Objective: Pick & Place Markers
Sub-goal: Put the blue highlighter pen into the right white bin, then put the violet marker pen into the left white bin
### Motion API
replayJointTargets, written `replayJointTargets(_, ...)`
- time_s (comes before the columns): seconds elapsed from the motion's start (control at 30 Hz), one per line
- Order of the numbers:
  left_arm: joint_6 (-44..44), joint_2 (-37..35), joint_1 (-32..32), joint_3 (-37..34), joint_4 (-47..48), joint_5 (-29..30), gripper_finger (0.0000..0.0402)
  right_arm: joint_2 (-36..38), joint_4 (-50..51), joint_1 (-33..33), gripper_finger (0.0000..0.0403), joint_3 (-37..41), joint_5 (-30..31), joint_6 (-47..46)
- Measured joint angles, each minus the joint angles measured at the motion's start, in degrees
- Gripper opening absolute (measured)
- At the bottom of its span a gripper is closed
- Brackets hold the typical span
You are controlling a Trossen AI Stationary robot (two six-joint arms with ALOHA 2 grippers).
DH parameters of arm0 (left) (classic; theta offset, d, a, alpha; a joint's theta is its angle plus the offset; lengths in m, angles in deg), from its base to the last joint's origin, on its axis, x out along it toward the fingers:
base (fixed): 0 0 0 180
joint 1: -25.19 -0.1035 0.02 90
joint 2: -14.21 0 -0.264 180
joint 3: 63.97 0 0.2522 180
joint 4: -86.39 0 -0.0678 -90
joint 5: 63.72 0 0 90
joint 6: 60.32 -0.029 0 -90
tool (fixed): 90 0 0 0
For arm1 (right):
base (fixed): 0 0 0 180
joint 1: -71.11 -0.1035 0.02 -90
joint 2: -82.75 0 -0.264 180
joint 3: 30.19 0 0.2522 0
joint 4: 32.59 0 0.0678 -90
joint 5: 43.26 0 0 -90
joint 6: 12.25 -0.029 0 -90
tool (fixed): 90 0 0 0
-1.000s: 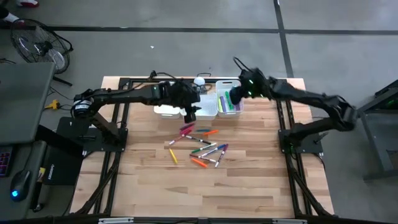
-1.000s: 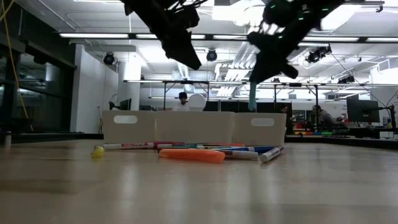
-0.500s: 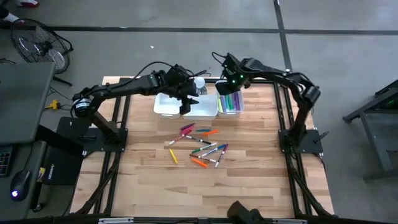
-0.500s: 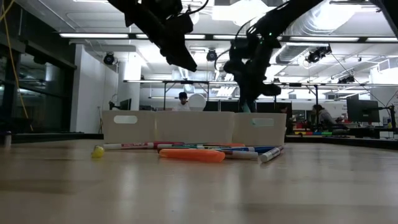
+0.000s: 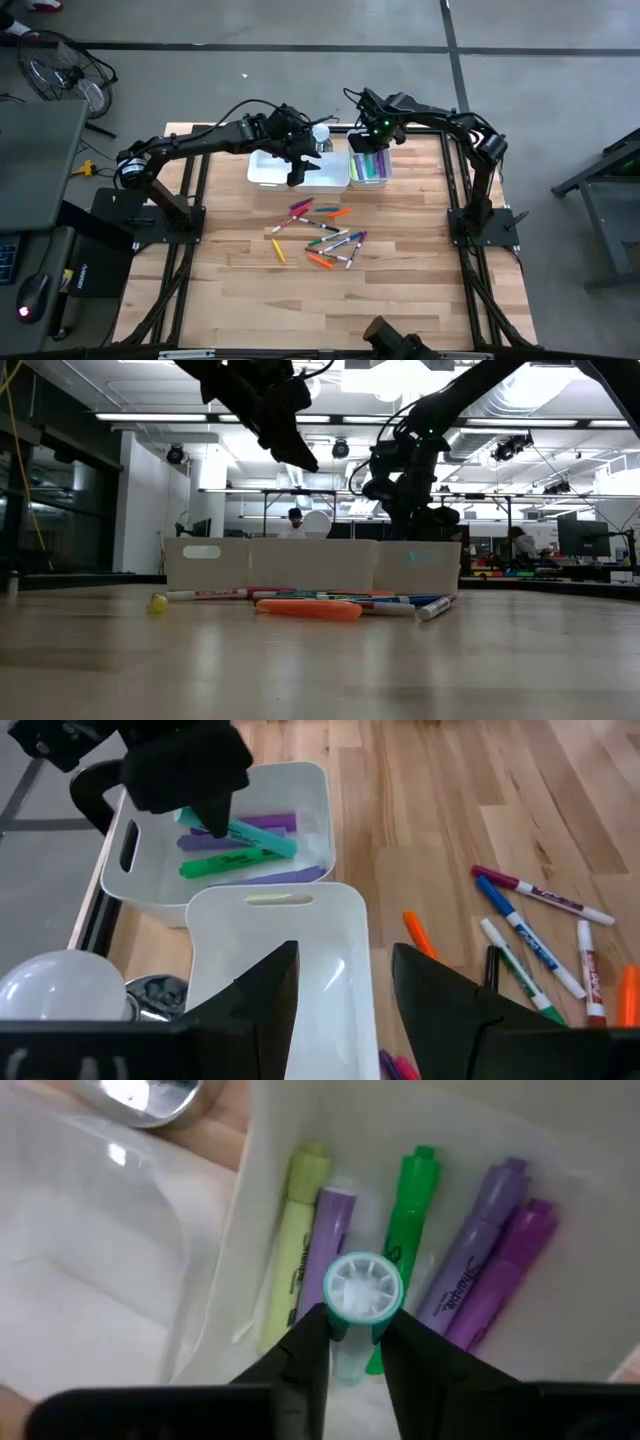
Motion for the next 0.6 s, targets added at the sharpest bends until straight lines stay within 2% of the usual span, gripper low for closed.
replayJointTargets(0.1, 0.0, 0.0, 0.0, 0.0, 0.0, -0.6, 0.0159, 0.0, 0.2, 0.0, 0.0113, 0.1, 0.6, -0.8)
replayJointTargets(0.2, -0.3, 0.0, 0.0, 0.0, 0.0, -0.6, 0.0159, 0.0, 0.0, -0.1, 0.0127, 0.1, 0.5, -0.8)
replayJointTargets(0.43, -1.0, 0.0, 0.0, 0.0, 0.1, -0.6, 0.0159, 0.2, -0.1, -0.1, 0.0124, 0.1, 0.5, -0.8)
replayJointTargets(0.6, -1.0, 0.0, 0.0, 0.0, 1.0, -0.6, 0.0159, 3.0, -0.3, -0.7, 0.0112, 0.1, 0.7, 1.8)
